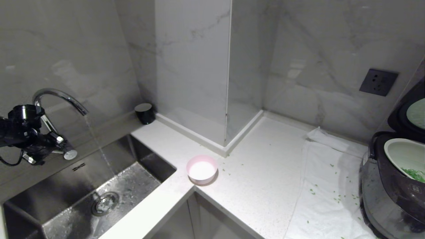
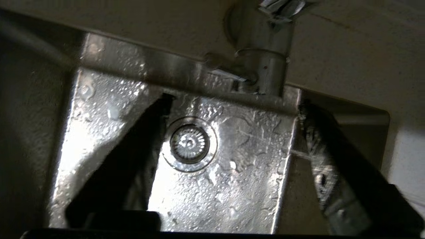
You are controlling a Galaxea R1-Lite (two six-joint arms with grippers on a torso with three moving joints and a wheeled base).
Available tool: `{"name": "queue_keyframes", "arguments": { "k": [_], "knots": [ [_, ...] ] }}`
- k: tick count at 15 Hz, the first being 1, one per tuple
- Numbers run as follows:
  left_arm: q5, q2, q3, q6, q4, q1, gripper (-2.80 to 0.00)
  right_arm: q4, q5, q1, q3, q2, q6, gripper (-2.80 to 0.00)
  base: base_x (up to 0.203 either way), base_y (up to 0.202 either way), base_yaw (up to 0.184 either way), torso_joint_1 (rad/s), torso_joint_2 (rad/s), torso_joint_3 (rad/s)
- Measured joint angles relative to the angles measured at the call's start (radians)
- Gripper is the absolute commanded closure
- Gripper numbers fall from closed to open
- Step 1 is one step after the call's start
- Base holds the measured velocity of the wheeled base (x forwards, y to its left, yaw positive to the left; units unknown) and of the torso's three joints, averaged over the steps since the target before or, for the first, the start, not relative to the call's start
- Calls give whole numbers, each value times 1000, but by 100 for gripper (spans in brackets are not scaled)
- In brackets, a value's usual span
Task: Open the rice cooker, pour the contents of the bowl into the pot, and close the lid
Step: Turn off the tap
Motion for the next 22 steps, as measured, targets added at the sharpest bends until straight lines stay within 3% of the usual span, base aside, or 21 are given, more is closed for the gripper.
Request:
{"name": "queue_keyframes", "arguments": {
  "k": [8,21,22],
  "knots": [
    [67,125,-161,3,3,23,0,-1,0,0,0,0,0,0,0,0,0,0,0,0],
    [63,140,-227,3,60,38,0,0,0,0,0,0,0,0,0,0,0,0,0,0],
    [64,139,-231,3,69,38,-280,0,0,0,0,0,0,0,0,0,0,0,0,0]
  ]
}}
